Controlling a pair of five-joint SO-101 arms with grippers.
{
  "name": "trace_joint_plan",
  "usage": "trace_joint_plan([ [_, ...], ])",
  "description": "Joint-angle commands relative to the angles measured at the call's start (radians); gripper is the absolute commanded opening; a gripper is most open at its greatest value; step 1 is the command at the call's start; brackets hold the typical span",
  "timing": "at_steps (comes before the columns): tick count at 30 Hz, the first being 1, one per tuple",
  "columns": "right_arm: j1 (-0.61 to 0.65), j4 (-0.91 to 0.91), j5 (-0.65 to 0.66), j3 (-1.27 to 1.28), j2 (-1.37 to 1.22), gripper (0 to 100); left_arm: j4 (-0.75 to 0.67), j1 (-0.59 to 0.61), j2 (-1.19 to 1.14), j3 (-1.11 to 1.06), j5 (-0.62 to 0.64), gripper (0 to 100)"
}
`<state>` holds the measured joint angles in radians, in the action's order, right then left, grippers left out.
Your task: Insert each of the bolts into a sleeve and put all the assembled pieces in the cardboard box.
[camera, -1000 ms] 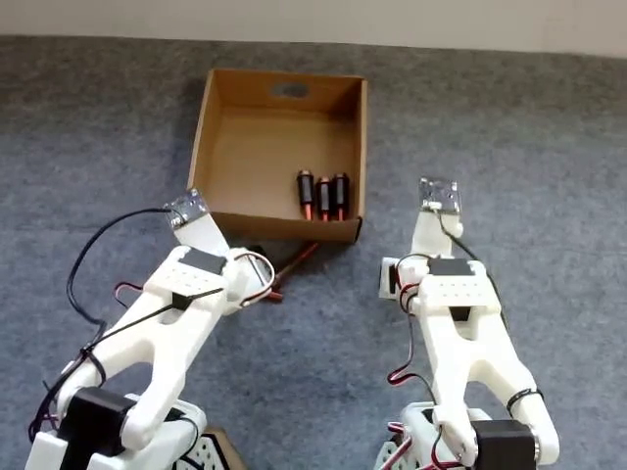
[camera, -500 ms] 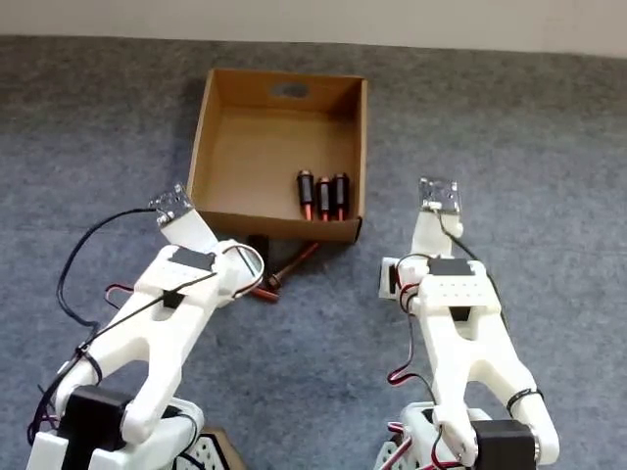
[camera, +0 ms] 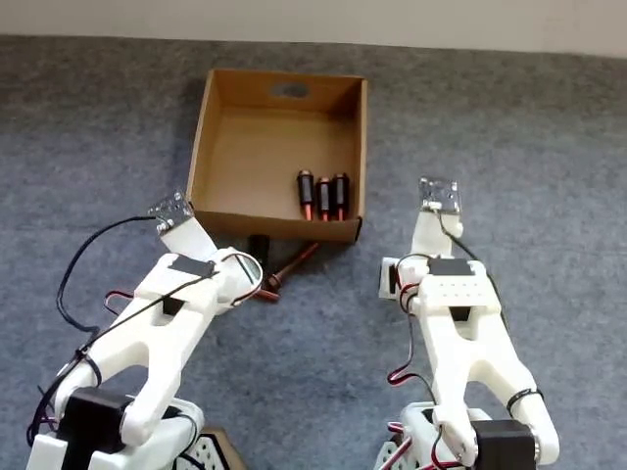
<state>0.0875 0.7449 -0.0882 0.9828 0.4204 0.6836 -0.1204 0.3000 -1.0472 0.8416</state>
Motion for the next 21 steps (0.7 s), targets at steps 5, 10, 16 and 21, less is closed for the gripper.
trace_joint_plan([
  [5,-0.008,-0.012,-0.006,-0.004,0.038,0.5,-0.002,0.018,0.012,-0.001,0.005,2],
  [10,-0.010,-0.012,-0.006,-0.004,0.038,0.5,0.021,0.018,0.021,0.001,-0.018,1],
  [16,-0.010,-0.012,-0.006,-0.004,0.039,0.5,0.123,0.010,0.022,0.004,-0.301,1],
  [21,-0.010,-0.012,-0.006,-0.005,0.039,0.5,0.242,0.010,0.022,0.065,-0.502,1],
])
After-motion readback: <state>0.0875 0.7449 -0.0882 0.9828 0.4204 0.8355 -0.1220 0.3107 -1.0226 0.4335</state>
